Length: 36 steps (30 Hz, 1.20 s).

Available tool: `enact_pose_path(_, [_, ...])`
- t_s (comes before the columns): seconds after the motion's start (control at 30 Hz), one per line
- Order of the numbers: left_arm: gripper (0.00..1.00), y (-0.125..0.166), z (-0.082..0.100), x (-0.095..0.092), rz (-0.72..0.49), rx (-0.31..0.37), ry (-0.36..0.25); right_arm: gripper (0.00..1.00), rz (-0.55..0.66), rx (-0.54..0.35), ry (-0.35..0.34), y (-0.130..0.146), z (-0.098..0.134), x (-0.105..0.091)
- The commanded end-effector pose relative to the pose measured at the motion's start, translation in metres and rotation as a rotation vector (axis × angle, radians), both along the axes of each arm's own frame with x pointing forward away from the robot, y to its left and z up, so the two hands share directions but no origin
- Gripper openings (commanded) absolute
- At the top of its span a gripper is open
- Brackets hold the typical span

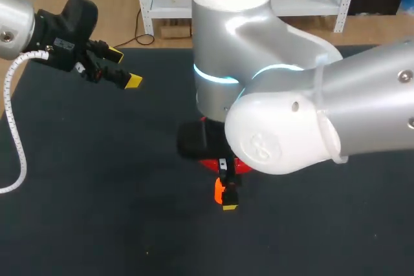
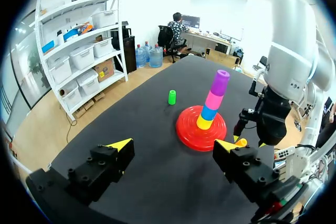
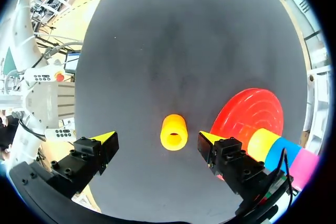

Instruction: Pick up and stack the cylinders on the red base in this order: pink,purple,orange,green

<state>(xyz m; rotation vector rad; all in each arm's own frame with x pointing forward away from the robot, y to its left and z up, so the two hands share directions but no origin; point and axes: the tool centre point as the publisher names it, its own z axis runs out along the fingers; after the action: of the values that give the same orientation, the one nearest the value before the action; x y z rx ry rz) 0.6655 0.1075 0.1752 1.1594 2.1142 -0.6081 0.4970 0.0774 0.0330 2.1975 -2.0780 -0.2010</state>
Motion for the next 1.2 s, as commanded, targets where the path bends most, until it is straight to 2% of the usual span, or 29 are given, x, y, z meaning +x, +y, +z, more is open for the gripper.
enact_pose_path(0.03, [1.00,0.0006,-0.0008,0.0003,-0.001,-0.003,-0.002,1.00,-0.004,-0.002,0.001,-0.0002,0.0001,0.0008])
enact_pose_path(0.27, [1.00,0.0006,-0.0008,0.0003,-0.001,-0.003,-0.002,1.00,-0.012,-0.013,0.009,-0.0004,-0.0003,0.0008])
enact_pose_path(0.33, [1.00,0.0006,-0.0008,0.0003,-0.001,-0.003,-0.002,0.81,-0.012,-0.015,0.011,-0.0004,-0.0003,0.0007])
enact_pose_path(0.5, [1.00,0.0006,-0.0008,0.0003,-0.001,-0.003,-0.002,0.50,-0.012,-0.020,0.013,0.0006,-0.0007,0.0009])
enact_pose_path(0.57, [1.00,0.0006,-0.0008,0.0003,-0.001,-0.003,-0.002,0.47,-0.013,-0.021,0.014,0.0011,-0.0009,0.0009])
enact_pose_path(1.07, [1.00,0.0006,-0.0008,0.0003,-0.001,-0.003,-0.002,0.52,-0.034,-0.053,-0.001,0.0024,-0.0076,0.0056])
enact_pose_path(1.2, [1.00,0.0006,-0.0008,0.0003,-0.001,-0.003,-0.002,0.50,-0.041,-0.062,-0.012,0.0035,-0.0092,0.0071])
